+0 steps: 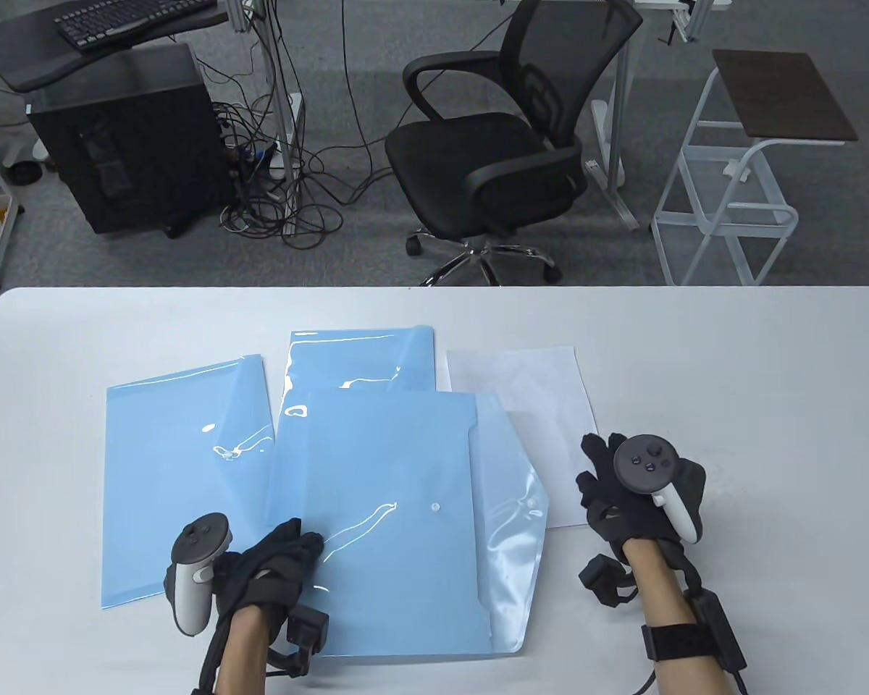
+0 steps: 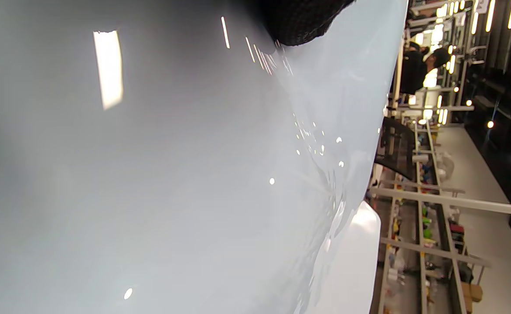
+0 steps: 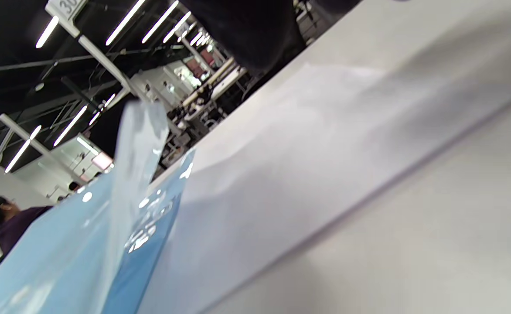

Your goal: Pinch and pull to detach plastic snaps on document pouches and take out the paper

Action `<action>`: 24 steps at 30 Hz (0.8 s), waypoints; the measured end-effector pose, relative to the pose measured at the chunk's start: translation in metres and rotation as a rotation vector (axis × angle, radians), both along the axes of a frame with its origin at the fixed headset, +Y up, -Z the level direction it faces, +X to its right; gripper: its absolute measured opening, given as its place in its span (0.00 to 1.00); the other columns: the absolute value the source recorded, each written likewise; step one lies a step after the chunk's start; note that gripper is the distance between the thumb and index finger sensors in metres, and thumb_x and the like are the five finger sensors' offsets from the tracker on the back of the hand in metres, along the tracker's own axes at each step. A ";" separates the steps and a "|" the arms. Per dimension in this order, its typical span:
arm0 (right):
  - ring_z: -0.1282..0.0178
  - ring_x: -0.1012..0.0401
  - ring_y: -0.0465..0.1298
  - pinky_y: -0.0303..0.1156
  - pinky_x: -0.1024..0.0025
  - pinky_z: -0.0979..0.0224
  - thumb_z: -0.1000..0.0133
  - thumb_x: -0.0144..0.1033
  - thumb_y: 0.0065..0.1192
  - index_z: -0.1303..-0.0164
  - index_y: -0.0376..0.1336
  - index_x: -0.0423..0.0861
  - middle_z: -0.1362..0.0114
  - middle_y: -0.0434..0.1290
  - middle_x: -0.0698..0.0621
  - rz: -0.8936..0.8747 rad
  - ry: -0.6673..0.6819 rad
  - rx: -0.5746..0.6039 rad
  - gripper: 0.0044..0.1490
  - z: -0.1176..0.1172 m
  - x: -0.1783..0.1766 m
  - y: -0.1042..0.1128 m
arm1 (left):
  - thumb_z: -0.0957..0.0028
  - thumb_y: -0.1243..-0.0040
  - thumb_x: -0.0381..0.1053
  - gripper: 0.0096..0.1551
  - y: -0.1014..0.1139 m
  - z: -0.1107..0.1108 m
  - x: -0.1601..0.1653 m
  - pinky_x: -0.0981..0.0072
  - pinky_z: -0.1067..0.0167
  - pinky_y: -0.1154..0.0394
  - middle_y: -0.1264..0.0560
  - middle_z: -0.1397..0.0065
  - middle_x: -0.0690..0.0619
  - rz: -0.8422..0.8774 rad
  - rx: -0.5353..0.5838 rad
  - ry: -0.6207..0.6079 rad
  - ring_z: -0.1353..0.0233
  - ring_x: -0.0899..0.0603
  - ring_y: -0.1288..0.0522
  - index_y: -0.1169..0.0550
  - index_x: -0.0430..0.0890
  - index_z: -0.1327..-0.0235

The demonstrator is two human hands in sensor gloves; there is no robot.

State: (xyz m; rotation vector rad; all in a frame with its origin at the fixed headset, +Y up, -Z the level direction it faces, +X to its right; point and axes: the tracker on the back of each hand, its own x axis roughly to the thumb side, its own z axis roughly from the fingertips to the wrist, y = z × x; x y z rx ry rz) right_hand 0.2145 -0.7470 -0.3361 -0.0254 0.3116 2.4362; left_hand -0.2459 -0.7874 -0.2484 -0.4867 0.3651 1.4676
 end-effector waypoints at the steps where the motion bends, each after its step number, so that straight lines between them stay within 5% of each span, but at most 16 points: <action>1: 0.22 0.24 0.46 0.49 0.22 0.31 0.39 0.28 0.59 0.17 0.53 0.41 0.12 0.44 0.27 -0.009 0.034 -0.021 0.38 0.002 -0.004 -0.002 | 0.38 0.47 0.44 0.24 0.000 0.000 0.000 0.62 0.56 0.15 0.20 0.38 0.47 -0.002 0.002 0.000 0.53 0.46 0.13 0.31 0.41 0.29; 16: 0.21 0.26 0.50 0.51 0.25 0.29 0.38 0.29 0.56 0.18 0.56 0.41 0.13 0.51 0.25 -0.176 0.269 -0.111 0.35 0.028 -0.048 -0.003 | 0.38 0.47 0.44 0.24 -0.008 -0.004 0.008 0.61 0.54 0.15 0.20 0.37 0.47 -0.081 -0.021 -0.025 0.52 0.45 0.13 0.31 0.41 0.29; 24: 0.21 0.25 0.49 0.51 0.24 0.30 0.38 0.30 0.56 0.15 0.49 0.38 0.13 0.49 0.25 -0.096 0.367 -0.108 0.40 0.035 -0.091 0.000 | 0.37 0.48 0.44 0.25 -0.011 -0.005 0.011 0.60 0.53 0.15 0.21 0.36 0.47 -0.109 -0.032 -0.044 0.51 0.45 0.13 0.32 0.41 0.28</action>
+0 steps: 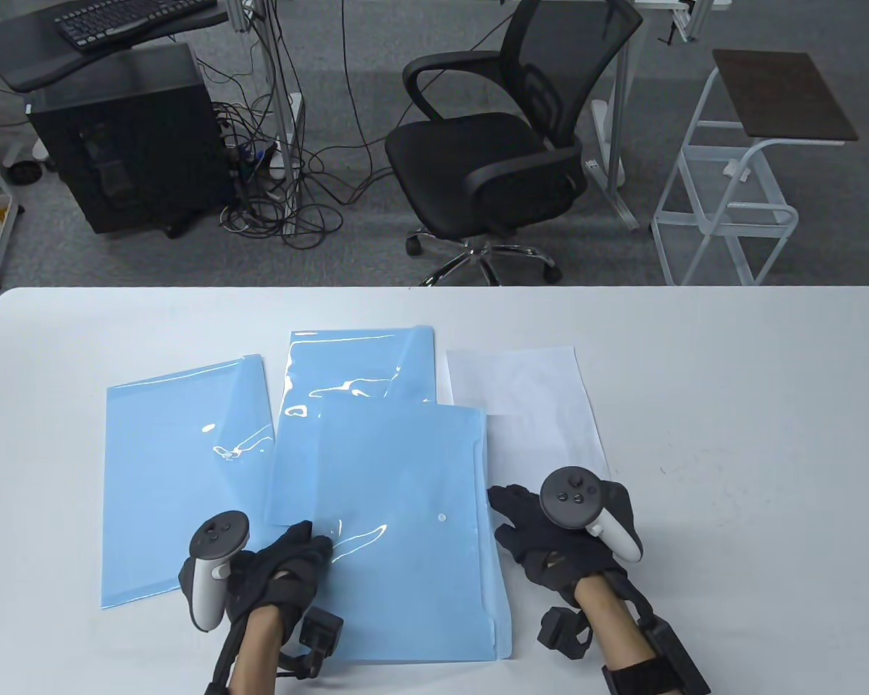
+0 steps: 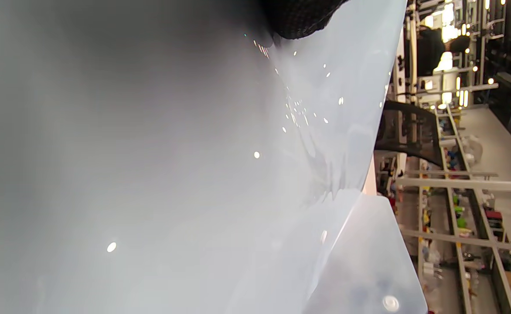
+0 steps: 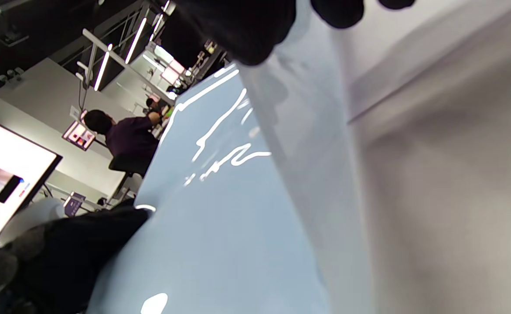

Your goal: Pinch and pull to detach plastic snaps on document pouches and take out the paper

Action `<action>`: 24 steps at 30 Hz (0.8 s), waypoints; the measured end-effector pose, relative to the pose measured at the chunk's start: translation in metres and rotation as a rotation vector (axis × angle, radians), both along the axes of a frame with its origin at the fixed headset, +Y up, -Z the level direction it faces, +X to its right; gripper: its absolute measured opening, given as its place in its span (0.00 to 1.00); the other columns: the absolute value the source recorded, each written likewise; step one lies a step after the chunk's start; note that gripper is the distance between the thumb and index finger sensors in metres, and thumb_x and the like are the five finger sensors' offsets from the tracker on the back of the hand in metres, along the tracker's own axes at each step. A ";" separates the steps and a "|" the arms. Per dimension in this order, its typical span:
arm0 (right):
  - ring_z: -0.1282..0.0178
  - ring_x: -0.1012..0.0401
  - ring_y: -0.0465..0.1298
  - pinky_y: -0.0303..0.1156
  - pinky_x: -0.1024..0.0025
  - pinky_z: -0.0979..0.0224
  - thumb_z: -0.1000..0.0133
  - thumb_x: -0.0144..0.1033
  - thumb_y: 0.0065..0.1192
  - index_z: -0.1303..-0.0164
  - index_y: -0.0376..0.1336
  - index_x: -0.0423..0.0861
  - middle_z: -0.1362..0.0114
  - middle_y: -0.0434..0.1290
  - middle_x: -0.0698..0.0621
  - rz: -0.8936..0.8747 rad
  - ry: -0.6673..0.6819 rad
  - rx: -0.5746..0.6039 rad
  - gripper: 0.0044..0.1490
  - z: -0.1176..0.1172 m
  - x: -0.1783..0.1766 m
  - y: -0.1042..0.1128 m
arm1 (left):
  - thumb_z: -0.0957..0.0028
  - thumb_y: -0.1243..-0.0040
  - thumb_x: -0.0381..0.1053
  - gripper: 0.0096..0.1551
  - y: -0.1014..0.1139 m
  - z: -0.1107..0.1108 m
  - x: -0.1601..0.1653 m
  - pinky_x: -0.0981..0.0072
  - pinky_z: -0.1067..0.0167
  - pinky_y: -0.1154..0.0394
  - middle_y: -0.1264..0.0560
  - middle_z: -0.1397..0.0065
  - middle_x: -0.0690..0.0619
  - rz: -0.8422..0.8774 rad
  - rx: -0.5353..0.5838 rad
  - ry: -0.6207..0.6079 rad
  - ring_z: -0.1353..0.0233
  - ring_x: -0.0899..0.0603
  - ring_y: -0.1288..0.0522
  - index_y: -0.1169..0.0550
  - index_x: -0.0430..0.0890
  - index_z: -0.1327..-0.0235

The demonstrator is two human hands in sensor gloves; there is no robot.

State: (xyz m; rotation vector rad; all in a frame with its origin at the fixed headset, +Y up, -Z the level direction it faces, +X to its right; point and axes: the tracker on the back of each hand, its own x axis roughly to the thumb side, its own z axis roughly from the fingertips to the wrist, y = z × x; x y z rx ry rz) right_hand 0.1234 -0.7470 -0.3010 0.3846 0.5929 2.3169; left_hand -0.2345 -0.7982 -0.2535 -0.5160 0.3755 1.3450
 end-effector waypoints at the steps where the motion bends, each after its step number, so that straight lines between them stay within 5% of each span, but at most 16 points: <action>1: 0.21 0.25 0.48 0.50 0.24 0.30 0.38 0.31 0.56 0.15 0.48 0.38 0.13 0.48 0.25 0.012 0.006 0.005 0.40 0.000 -0.004 0.000 | 0.37 0.48 0.44 0.25 0.000 0.000 0.000 0.60 0.53 0.15 0.21 0.36 0.47 -0.004 -0.001 -0.001 0.50 0.44 0.13 0.32 0.41 0.28; 24: 0.21 0.23 0.41 0.44 0.20 0.30 0.36 0.40 0.55 0.14 0.44 0.44 0.13 0.39 0.25 0.405 0.205 0.121 0.42 0.015 -0.069 -0.042 | 0.37 0.49 0.44 0.26 -0.006 -0.002 0.000 0.57 0.51 0.16 0.22 0.35 0.47 -0.070 -0.053 -0.006 0.48 0.42 0.14 0.34 0.40 0.26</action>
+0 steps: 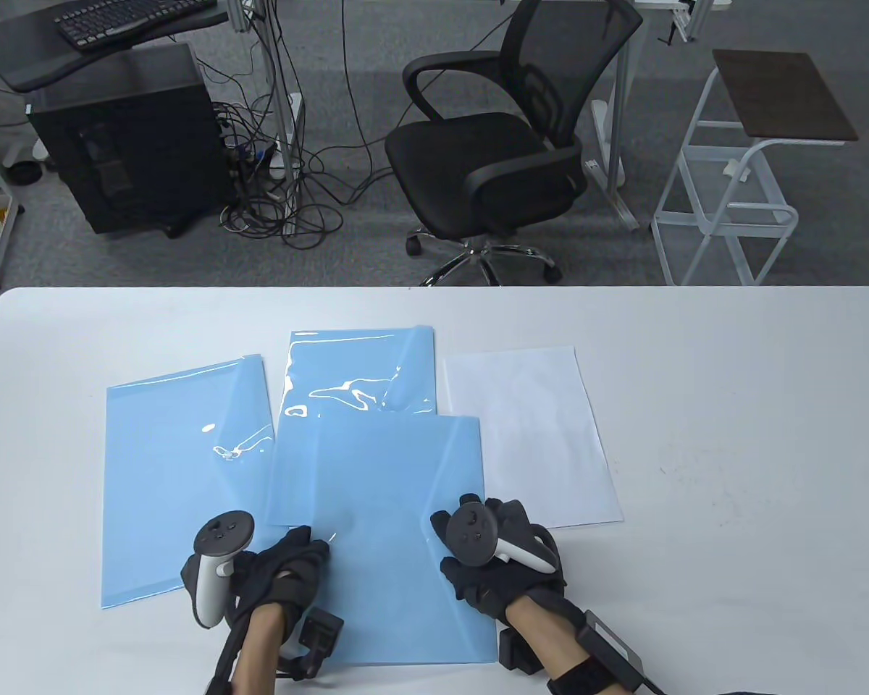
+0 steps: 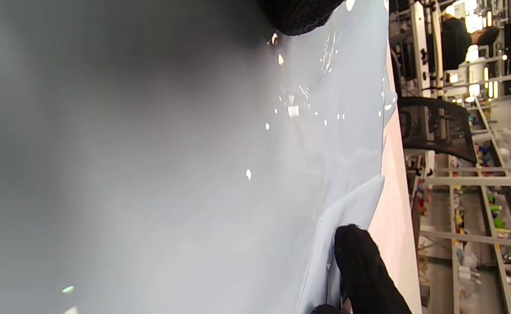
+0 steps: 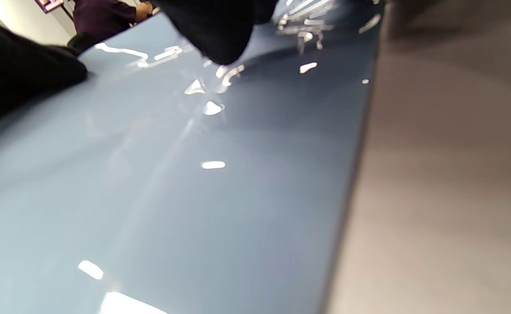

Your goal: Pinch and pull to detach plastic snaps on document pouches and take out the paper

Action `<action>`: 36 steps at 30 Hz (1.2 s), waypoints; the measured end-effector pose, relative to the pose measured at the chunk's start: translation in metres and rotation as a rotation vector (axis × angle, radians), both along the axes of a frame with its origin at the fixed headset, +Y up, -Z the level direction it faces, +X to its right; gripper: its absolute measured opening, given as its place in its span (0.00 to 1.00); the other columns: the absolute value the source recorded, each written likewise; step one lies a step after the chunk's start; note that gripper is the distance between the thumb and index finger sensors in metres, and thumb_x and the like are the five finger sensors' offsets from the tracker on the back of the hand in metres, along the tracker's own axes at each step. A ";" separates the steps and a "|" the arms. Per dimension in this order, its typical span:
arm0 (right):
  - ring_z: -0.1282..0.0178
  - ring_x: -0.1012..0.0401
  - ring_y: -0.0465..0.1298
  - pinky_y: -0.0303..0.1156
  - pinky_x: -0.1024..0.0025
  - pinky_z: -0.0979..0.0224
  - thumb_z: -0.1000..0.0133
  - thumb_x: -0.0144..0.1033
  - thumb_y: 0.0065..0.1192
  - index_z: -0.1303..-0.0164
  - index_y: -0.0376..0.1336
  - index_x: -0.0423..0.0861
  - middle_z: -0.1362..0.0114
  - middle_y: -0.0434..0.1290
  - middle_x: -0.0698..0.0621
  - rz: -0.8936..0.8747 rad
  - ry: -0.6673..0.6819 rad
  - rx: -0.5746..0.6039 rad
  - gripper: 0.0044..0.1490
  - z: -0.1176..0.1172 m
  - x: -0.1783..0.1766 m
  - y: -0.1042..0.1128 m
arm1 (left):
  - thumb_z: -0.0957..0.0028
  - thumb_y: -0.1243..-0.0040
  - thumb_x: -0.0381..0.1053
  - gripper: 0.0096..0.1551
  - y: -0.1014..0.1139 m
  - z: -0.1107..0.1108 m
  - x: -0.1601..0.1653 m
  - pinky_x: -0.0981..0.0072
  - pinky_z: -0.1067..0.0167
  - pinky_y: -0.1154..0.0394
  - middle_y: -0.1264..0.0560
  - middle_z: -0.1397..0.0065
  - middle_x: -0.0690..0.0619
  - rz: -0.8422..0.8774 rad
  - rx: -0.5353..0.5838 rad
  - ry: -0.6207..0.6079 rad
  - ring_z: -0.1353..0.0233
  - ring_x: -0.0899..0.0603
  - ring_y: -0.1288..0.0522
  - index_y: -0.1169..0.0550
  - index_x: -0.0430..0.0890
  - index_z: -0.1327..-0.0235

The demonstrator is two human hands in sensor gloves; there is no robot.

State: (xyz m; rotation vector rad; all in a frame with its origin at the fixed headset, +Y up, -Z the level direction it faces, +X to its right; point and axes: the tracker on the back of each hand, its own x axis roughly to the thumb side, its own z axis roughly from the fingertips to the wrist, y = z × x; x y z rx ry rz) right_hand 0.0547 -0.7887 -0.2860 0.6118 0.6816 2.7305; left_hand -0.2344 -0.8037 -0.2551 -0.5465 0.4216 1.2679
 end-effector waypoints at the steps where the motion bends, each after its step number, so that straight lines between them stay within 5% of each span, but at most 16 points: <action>1: 0.21 0.23 0.41 0.45 0.20 0.30 0.36 0.40 0.54 0.14 0.43 0.44 0.13 0.39 0.25 0.014 0.006 0.013 0.43 0.001 -0.001 0.000 | 0.37 0.50 0.44 0.26 0.000 0.000 0.000 0.57 0.51 0.16 0.22 0.35 0.47 -0.002 0.001 -0.002 0.48 0.42 0.14 0.34 0.40 0.26; 20: 0.22 0.21 0.39 0.42 0.20 0.28 0.37 0.33 0.55 0.20 0.47 0.35 0.13 0.38 0.22 -0.021 -0.007 -0.023 0.38 -0.003 -0.007 -0.001 | 0.37 0.49 0.44 0.26 0.001 -0.001 0.000 0.57 0.51 0.16 0.22 0.35 0.46 0.001 0.010 -0.008 0.48 0.42 0.14 0.34 0.39 0.26; 27: 0.21 0.22 0.41 0.42 0.20 0.28 0.37 0.39 0.55 0.16 0.50 0.38 0.12 0.40 0.22 -0.077 -0.039 -0.001 0.40 -0.006 -0.001 0.002 | 0.37 0.48 0.44 0.27 0.001 -0.001 -0.001 0.57 0.51 0.16 0.22 0.35 0.46 -0.009 0.021 -0.013 0.48 0.42 0.14 0.34 0.39 0.26; 36: 0.21 0.21 0.45 0.47 0.18 0.31 0.37 0.48 0.57 0.15 0.49 0.38 0.12 0.44 0.23 -0.195 -0.131 0.101 0.45 -0.010 0.031 0.049 | 0.37 0.48 0.43 0.25 0.004 -0.001 -0.004 0.57 0.51 0.16 0.21 0.36 0.46 0.003 0.043 -0.001 0.49 0.42 0.14 0.33 0.40 0.28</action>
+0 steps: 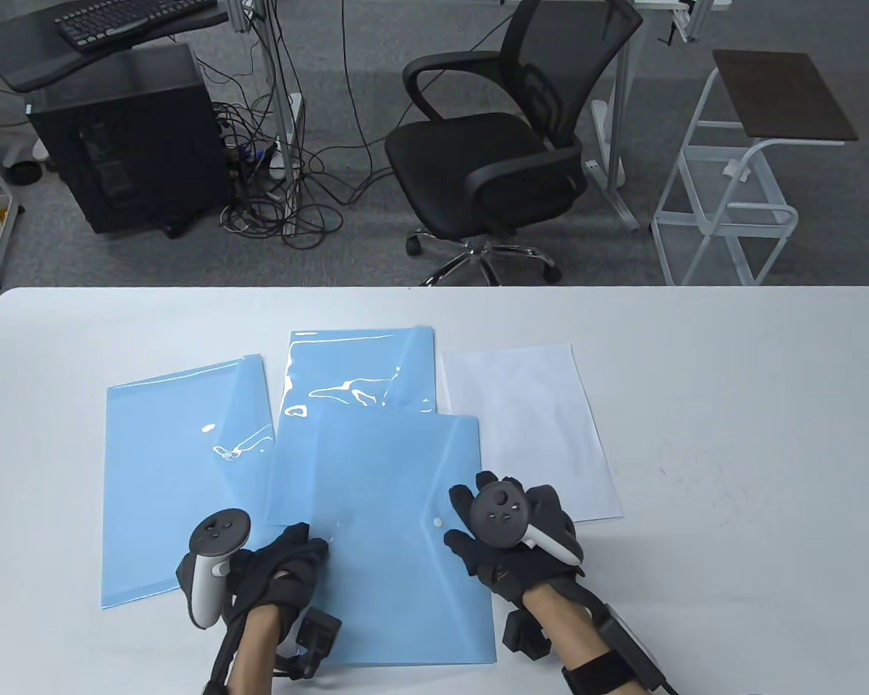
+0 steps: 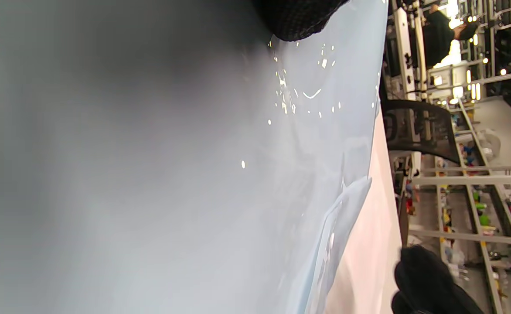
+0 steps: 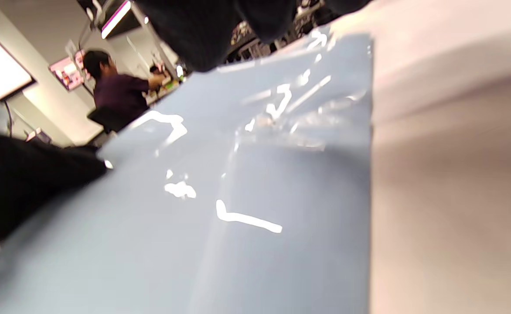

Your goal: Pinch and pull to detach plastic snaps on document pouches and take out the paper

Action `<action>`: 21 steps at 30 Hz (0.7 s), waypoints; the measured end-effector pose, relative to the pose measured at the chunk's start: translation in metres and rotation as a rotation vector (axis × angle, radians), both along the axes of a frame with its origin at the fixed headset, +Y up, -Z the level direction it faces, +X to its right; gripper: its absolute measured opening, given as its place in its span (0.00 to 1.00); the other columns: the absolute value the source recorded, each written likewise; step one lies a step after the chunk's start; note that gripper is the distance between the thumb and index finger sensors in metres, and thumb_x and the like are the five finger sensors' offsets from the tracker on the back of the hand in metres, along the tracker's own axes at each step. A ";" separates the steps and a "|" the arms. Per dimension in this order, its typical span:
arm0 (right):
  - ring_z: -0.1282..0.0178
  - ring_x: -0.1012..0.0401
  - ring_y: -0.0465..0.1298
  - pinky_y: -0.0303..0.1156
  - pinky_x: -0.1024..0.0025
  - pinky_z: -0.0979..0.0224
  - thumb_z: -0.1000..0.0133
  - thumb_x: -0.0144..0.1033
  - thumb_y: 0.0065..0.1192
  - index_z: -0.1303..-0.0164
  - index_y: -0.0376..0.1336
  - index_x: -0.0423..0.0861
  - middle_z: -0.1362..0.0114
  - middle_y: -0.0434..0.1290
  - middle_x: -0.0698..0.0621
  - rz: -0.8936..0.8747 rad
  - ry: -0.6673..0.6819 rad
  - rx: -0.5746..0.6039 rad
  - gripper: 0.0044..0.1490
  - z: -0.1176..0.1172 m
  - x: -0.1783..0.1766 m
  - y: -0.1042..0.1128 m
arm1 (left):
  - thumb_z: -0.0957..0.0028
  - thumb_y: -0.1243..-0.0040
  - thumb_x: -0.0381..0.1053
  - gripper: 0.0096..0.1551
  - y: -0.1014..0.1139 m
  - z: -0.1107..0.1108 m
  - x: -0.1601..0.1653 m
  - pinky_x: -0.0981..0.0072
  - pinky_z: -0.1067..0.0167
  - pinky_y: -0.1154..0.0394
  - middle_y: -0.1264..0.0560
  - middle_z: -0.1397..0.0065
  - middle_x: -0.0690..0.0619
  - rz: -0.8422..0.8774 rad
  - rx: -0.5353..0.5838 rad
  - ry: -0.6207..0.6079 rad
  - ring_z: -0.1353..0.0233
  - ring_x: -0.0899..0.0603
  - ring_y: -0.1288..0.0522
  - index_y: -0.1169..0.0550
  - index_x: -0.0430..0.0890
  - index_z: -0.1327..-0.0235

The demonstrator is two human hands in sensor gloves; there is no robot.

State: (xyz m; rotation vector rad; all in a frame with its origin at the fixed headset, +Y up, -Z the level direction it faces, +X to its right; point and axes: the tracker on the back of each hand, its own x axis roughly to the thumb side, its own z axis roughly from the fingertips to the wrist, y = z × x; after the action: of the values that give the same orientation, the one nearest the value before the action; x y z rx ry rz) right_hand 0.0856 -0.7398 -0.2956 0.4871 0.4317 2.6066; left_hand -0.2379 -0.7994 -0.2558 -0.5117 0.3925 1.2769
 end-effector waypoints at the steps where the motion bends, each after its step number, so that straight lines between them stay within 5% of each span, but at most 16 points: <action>1: 0.21 0.21 0.46 0.48 0.18 0.31 0.37 0.49 0.57 0.15 0.49 0.36 0.12 0.45 0.23 -0.013 -0.022 0.022 0.47 0.001 0.007 0.006 | 0.37 0.48 0.43 0.25 0.000 0.000 0.000 0.57 0.51 0.16 0.21 0.36 0.46 -0.001 0.003 -0.001 0.49 0.42 0.14 0.33 0.40 0.28; 10: 0.20 0.21 0.48 0.51 0.17 0.31 0.40 0.62 0.56 0.11 0.45 0.41 0.10 0.44 0.23 -0.021 -0.191 0.200 0.55 0.013 0.065 0.029 | 0.37 0.48 0.44 0.24 0.004 0.001 -0.002 0.58 0.52 0.16 0.21 0.36 0.47 0.005 0.040 0.014 0.50 0.43 0.13 0.32 0.41 0.28; 21: 0.20 0.19 0.42 0.46 0.13 0.32 0.40 0.65 0.54 0.11 0.43 0.44 0.09 0.39 0.24 -0.066 -0.261 0.183 0.56 0.015 0.100 0.007 | 0.38 0.47 0.44 0.24 0.006 0.003 -0.013 0.59 0.53 0.16 0.20 0.38 0.48 0.017 0.050 0.052 0.52 0.44 0.13 0.31 0.41 0.30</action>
State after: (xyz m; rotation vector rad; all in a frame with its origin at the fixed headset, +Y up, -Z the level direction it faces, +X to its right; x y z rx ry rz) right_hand 0.1857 -0.7325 -0.2811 0.2097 0.0904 2.6096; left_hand -0.2513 -0.7933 -0.2533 -0.4411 0.3991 1.3153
